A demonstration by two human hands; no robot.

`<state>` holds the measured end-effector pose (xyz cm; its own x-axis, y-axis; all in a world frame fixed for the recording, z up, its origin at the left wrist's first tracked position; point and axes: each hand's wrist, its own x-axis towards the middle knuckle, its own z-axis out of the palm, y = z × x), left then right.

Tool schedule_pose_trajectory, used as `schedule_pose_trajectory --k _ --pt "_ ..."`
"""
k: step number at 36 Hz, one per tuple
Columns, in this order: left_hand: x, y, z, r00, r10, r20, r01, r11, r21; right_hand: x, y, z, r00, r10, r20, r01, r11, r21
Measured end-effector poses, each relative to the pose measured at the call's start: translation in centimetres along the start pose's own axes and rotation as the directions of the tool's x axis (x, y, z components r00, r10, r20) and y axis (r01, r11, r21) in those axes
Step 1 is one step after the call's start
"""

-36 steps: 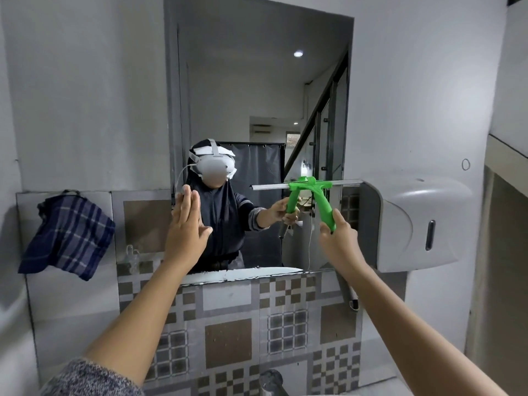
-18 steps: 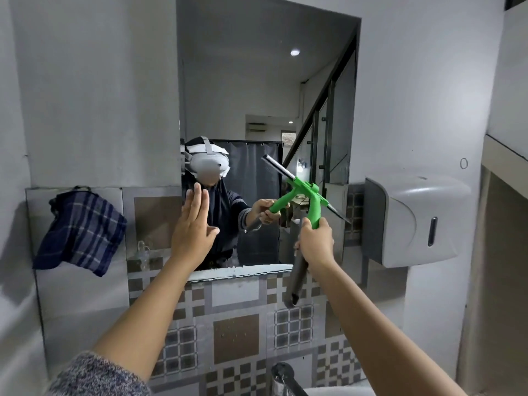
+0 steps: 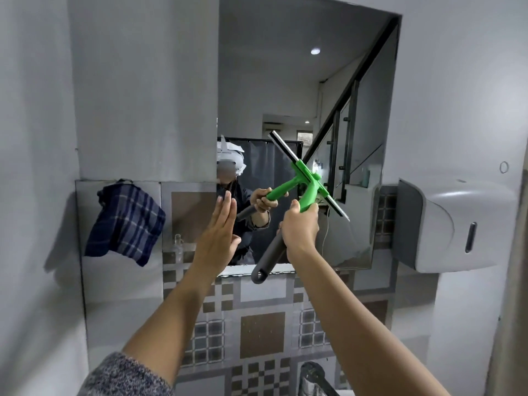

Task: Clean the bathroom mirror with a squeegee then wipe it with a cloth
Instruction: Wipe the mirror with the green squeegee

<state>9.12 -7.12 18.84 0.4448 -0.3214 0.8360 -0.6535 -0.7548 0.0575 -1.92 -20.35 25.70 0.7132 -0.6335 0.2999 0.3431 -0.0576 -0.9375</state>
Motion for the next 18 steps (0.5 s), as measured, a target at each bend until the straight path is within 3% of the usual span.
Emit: schedule_pose_trajectory --k 7,18 --pt "-0.4 -0.1 0.2 1.000 -0.022 0.002 0.022 0.999 -0.033 -1.7 -0.5 2.8 0.973 -0.203 0.113 0.217 0.966 -0.139" --pt "-1.7 0.5 1.2 0.993 -0.114 -0.043 0.113 0.993 -0.028 -1.5 1.8 1.7 0.907 -0.346 0.241 0.410 0.855 -0.316"
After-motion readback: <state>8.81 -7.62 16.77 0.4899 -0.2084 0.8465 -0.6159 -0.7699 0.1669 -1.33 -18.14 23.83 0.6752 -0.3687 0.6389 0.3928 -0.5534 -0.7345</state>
